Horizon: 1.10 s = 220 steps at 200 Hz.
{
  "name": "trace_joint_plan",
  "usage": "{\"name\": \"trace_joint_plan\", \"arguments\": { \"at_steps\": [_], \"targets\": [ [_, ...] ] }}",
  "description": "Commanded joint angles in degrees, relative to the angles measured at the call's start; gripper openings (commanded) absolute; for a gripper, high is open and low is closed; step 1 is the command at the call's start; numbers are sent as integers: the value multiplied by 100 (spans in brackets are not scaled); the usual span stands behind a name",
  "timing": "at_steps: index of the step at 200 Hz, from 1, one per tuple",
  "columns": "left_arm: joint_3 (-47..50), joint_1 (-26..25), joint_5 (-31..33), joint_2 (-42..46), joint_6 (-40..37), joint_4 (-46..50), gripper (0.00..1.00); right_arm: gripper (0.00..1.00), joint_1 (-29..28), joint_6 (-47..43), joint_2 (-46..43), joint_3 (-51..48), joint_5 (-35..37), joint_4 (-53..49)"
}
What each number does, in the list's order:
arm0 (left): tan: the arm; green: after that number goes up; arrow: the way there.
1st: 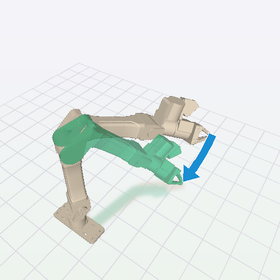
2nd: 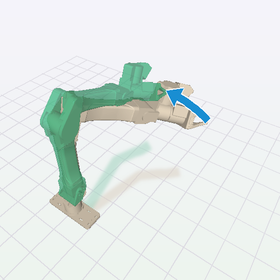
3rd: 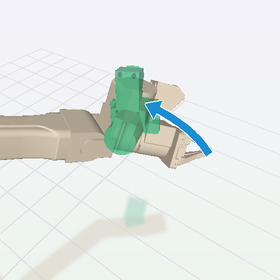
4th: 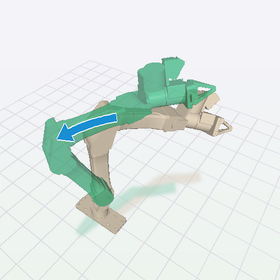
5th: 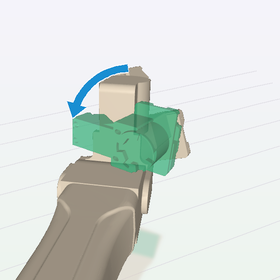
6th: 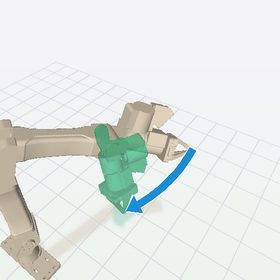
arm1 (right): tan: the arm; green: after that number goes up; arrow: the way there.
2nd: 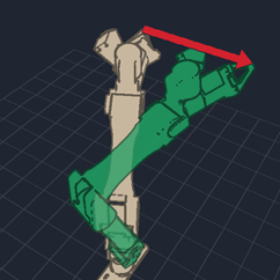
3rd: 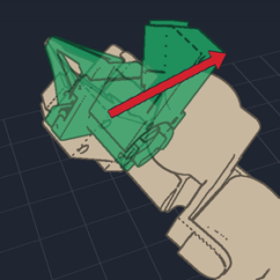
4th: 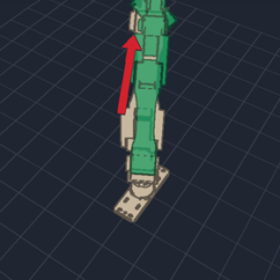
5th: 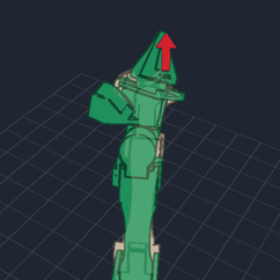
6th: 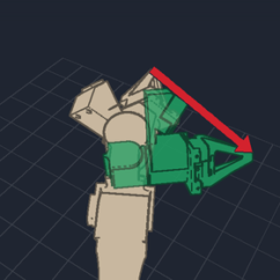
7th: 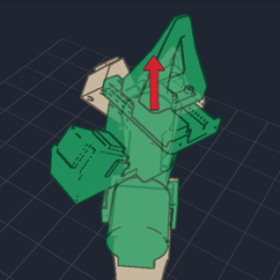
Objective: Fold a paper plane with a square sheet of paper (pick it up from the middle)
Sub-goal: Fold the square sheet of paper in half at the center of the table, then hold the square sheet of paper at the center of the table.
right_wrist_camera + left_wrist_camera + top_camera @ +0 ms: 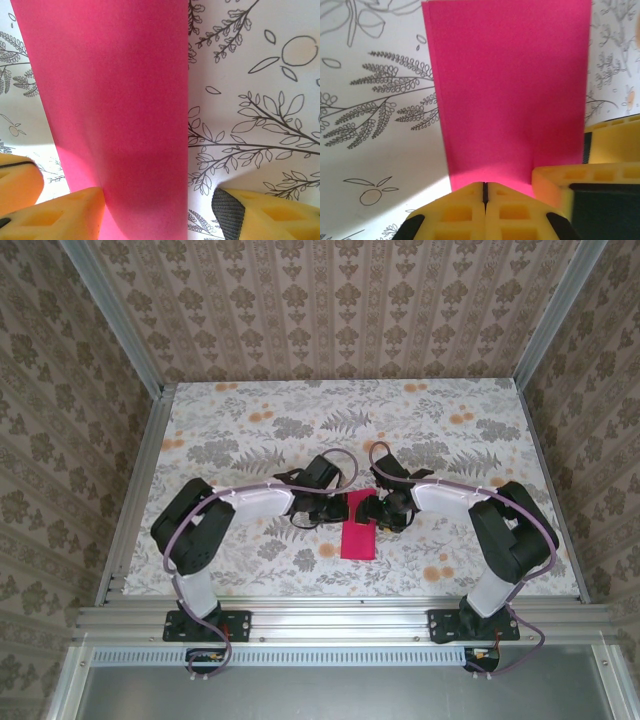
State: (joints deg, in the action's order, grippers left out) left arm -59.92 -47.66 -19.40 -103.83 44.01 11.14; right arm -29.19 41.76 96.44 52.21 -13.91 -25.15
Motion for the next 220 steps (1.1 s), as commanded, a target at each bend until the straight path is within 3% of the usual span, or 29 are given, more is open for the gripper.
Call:
{"name": "trace_joint_plan", "arguments": {
  "at_steps": [1, 161, 220],
  "targets": [
    [-253, -58, -119, -122, 86, 122, 0, 65, -8, -36, 487, -255, 460, -194],
    [-441, -116, 56, -743, -22, 474, 0, 67, -17, -22, 442, -159, 384, -156],
    [-492, -116, 230, -759, -211, 691, 0, 74, 95, -83, -901, -123, 691, -446]
  ]
}}
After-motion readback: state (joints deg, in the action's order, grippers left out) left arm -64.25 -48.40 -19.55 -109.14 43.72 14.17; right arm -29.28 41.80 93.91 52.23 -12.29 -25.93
